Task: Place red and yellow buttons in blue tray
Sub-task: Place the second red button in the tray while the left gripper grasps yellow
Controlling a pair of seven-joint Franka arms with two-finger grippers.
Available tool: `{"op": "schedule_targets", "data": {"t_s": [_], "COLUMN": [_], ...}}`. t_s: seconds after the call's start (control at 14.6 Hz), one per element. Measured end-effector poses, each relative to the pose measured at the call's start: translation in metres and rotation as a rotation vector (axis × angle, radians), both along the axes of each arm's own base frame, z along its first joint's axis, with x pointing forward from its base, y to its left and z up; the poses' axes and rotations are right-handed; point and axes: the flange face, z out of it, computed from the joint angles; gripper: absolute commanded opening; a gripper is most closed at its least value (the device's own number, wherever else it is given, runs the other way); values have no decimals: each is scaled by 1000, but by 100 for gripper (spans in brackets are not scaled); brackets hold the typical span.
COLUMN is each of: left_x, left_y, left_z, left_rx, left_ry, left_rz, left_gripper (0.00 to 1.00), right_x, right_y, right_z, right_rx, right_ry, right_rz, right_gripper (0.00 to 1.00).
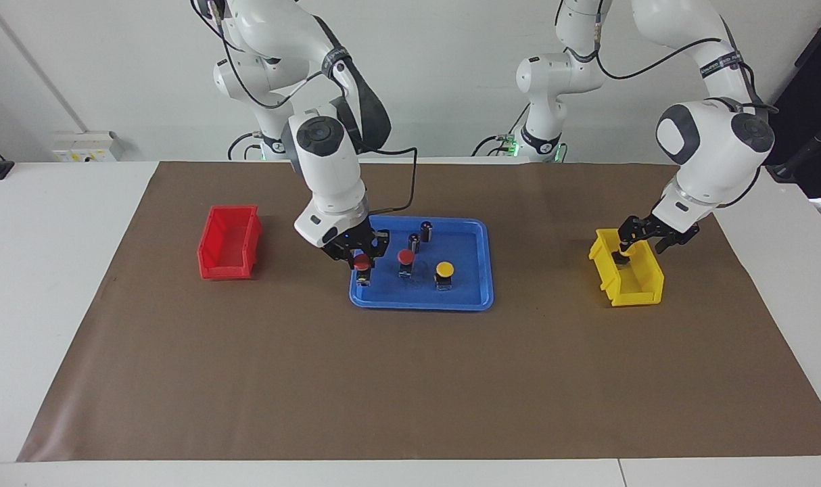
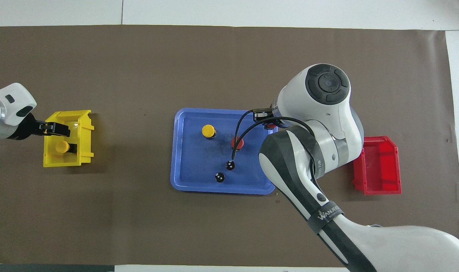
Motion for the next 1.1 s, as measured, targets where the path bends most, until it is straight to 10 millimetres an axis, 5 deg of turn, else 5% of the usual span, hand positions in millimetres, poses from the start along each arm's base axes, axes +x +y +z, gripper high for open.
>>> {"op": "schedule_targets", "data": {"t_s": [0.27, 0.68, 0.89, 0.96, 1.1], "left_x": [-9, -18, -24, -25, -27], "left_y": [2, 16, 17, 16, 15], "left_z": [-24, -39, -46, -47, -48], "left_rx": [2, 2, 1, 1, 1], "left_ry": [-8, 7, 20, 23, 26], "left_rz": [6, 35, 38, 37, 38], "left_gripper": [74, 69, 66, 65, 53], "right_x": [-16, -22, -28, -30, -32], "right_y": [17, 12, 17, 21, 24], "right_z": [-18, -39, -46, -47, -46], "right_rx": [-5, -4, -6, -6, -5], "right_ry": [8, -6, -2, -1, -2], "right_rz": [33, 27, 37, 43, 50], "right_gripper": [20, 22, 39, 62, 76]}}
